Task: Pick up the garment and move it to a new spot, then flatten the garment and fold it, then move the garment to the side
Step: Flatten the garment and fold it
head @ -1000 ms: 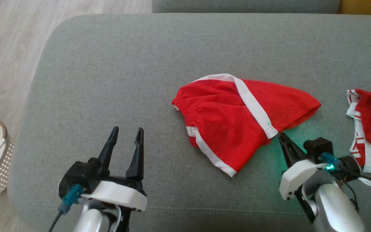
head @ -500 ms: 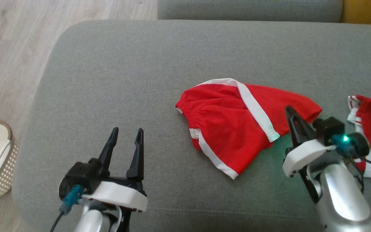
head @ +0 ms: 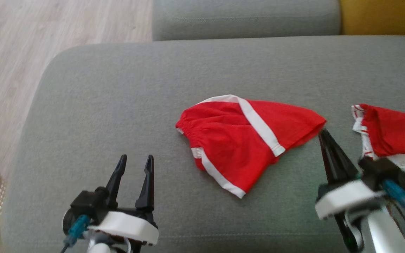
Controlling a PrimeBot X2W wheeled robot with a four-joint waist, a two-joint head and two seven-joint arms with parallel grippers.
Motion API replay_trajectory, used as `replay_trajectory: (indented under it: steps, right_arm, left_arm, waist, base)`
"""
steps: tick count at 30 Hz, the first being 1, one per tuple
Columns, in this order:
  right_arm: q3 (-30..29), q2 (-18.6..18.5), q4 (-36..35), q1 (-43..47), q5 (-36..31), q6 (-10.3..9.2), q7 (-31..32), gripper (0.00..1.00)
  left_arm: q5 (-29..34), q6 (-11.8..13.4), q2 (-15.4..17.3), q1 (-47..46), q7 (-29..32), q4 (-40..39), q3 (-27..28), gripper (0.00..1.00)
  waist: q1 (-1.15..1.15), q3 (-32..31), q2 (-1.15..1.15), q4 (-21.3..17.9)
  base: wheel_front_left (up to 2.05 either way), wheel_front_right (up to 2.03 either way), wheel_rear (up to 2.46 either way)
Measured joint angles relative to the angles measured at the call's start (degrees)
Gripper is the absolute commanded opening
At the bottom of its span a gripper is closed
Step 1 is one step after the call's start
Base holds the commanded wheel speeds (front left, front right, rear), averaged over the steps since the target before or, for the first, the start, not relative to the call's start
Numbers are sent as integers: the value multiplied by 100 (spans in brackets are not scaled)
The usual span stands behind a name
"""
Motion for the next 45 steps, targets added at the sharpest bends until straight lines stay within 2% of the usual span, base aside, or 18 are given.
replay_trajectory:
  steps: [1,2,8,15,21,33,34,35,39,45]
  right_arm:
    - [-23,11,-86,139,88,0,13,43]
    - [-53,16,-156,279,197,0,19,100]
    - [-68,25,-277,785,294,0,46,100]
    - [214,30,-160,538,194,0,142,100]
    - [312,26,558,-219,118,0,301,100]
    - [269,22,2278,-1332,48,0,174,100]
    - [259,19,2383,-1371,49,0,169,91]
    - [258,19,2471,-1400,49,0,137,0]
    - [160,18,2664,-1549,14,0,-1,0]
    - [43,13,2569,-2038,-265,0,-62,0]
  left_arm:
    - [0,0,0,36,0,8,-1,100]
    - [0,0,-1,57,0,26,-2,100]
    - [0,-4,0,106,0,83,-3,100]
    - [25,-42,0,90,0,83,-13,100]
    - [60,-109,-1,-129,0,82,-62,100]
    - [151,-210,-3,-504,0,146,-62,100]
    - [151,-210,-3,-528,0,146,-62,100]
    - [151,-210,-4,-545,0,147,-60,100]
    - [149,-209,-4,-576,0,151,-62,100]
    - [79,-198,-4,-576,0,156,-123,100]
  waist:
    - [0,-28,0,-40]
    - [0,-56,0,-78]
    - [0,-130,0,-223]
    - [0,33,0,-186]
    - [0,373,0,-17]
    - [0,1024,0,405]
    - [0,1046,0,426]
    - [0,1063,0,439]
    - [0,1085,0,451]
    - [0,1040,0,443]
  base:
    - [0,0,0]
    - [0,0,0]
    - [0,0,0]
    - [0,0,0]
    - [0,0,0]
    - [0,0,0]
    - [0,0,0]
    - [0,0,0]
    - [0,0,0]
    - [0,0,0]
